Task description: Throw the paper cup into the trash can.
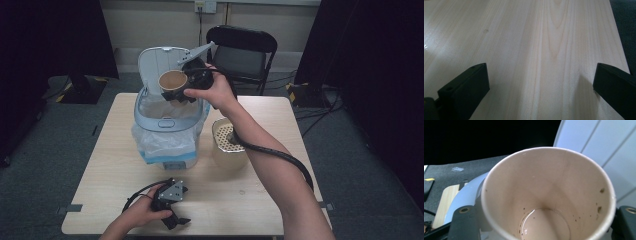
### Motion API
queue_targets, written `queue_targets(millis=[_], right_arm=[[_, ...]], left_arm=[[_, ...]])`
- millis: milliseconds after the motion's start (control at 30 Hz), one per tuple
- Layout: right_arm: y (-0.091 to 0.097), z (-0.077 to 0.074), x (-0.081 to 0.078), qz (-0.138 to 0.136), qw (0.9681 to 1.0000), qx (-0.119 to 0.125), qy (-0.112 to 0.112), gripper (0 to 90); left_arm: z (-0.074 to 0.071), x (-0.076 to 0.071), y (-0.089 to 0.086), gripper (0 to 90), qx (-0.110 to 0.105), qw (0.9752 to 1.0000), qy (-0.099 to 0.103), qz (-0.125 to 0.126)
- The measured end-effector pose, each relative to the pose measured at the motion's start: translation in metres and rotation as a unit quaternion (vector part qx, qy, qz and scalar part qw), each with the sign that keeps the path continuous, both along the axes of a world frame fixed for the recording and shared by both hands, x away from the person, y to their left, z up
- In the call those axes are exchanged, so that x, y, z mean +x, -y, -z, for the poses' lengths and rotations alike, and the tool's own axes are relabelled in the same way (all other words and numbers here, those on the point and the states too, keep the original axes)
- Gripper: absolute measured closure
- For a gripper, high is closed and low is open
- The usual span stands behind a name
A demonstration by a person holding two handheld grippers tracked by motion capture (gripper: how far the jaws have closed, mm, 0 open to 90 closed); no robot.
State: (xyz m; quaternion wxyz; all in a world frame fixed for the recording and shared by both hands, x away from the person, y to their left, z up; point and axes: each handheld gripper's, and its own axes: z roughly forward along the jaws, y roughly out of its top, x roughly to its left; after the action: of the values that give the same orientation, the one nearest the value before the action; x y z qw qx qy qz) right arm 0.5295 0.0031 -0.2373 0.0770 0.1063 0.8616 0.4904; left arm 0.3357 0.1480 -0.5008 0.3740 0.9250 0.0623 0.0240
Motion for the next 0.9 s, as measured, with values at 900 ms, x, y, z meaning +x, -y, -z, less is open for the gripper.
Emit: queue_targets(millis=[900], right_arm=[[0.021,0.004,-0.005,0.001,0.9996,-0.003,-0.028,15.6]], left_arm=[[0.0,0.0,0.0,0.0,0.0,1.0,-0.001,-0.001]])
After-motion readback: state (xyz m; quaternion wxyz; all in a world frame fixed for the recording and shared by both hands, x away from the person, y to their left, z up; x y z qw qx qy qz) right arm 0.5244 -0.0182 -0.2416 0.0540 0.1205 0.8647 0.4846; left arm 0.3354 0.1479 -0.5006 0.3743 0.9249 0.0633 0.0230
